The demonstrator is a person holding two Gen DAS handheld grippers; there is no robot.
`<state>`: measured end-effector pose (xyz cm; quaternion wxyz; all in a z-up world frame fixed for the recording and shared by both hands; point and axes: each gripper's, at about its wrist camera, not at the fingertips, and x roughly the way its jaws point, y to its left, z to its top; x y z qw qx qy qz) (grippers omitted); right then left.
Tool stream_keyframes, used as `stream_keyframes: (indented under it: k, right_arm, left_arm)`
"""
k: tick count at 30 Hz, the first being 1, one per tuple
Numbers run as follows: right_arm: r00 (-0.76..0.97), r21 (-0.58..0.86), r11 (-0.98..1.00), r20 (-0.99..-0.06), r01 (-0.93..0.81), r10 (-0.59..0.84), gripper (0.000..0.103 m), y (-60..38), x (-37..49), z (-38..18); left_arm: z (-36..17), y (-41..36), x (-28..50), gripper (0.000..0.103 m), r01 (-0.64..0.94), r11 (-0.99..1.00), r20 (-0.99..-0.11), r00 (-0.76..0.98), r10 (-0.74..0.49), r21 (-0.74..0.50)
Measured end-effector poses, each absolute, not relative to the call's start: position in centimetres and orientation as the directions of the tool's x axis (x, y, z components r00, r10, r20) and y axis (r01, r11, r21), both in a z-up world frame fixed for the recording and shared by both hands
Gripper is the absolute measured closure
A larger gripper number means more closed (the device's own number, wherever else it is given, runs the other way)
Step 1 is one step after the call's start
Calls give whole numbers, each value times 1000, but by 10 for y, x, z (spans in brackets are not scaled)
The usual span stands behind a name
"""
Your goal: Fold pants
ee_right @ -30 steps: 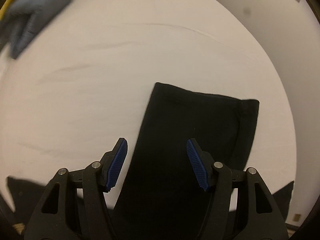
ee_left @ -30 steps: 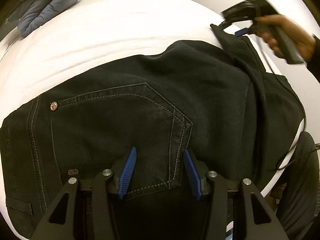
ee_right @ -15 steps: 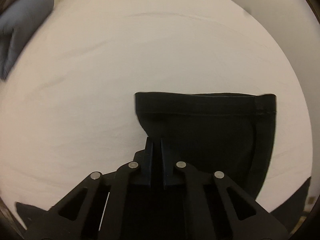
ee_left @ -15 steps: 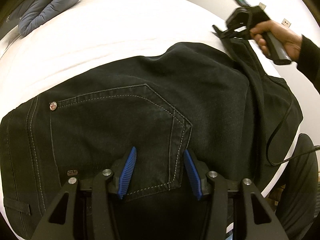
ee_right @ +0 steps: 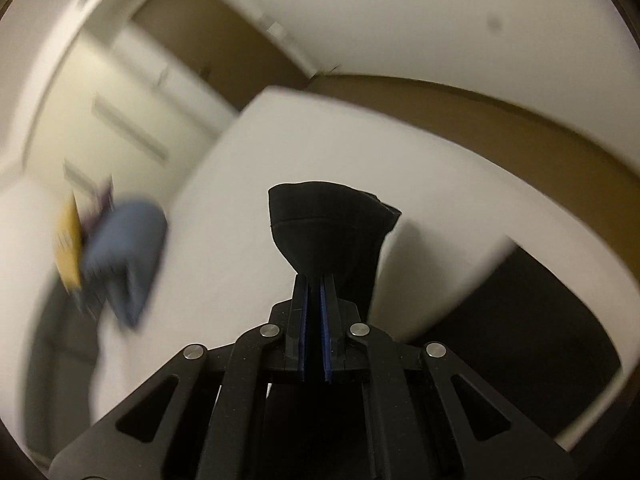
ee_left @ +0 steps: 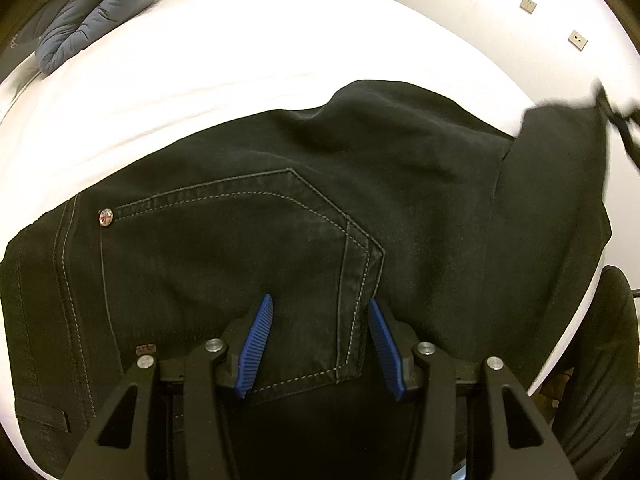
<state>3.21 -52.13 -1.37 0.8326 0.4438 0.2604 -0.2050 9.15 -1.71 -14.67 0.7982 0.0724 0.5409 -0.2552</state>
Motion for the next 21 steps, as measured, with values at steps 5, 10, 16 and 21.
stream_keyframes:
  k: [5,10,16,21]
  right_arm:
    - [745,697,270,-647,665,-164,99,-552,-82,-79]
    - [755,751,93,-638,654,-154,99,-546,-113,-134]
    - [778,778,70,-610,624,-153,99,-503,-114,-147]
    - [781,783,33,-614,621,-109,94,-496,-154,-176]
  left_arm:
    - [-147,-24,93,51,485,862,-908,279,-314,-149]
    - [-148,-29,93,51,486,863,-914,274,-299,-136]
    - [-146,-36,93,49,475,871,-918,278,-284,-125]
    - [-145,-43,92,49,475,872,-920,277,-278,-120]
